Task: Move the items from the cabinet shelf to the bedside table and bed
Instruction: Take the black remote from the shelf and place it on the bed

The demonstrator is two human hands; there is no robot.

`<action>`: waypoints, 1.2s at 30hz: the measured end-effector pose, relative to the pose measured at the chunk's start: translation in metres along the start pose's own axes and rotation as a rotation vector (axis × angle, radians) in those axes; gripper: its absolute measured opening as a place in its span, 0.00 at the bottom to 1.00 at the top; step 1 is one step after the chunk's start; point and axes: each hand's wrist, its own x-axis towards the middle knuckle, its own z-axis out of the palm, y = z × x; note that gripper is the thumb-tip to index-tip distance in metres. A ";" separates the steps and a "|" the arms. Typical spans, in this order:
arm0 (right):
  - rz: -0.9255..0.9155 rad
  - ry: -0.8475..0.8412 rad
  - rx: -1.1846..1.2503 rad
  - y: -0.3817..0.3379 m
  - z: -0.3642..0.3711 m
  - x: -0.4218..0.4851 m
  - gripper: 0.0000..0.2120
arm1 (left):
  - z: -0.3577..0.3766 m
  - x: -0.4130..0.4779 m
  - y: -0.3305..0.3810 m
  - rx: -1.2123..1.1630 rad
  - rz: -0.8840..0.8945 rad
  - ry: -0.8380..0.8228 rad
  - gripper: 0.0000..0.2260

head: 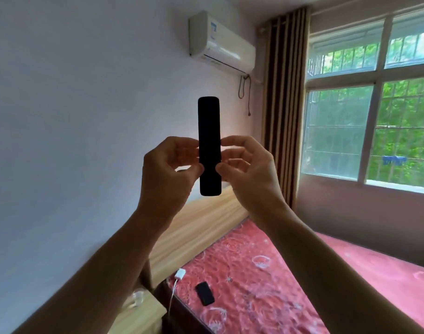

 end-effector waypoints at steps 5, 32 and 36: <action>0.050 -0.063 0.077 0.038 0.030 0.024 0.18 | -0.013 0.018 -0.040 0.058 -0.041 0.036 0.14; 0.344 -0.267 0.160 0.304 0.299 0.105 0.19 | -0.163 0.103 -0.365 0.146 -0.357 0.123 0.14; 0.408 -0.284 0.170 0.349 0.308 0.119 0.20 | -0.153 0.111 -0.410 0.159 -0.407 0.119 0.13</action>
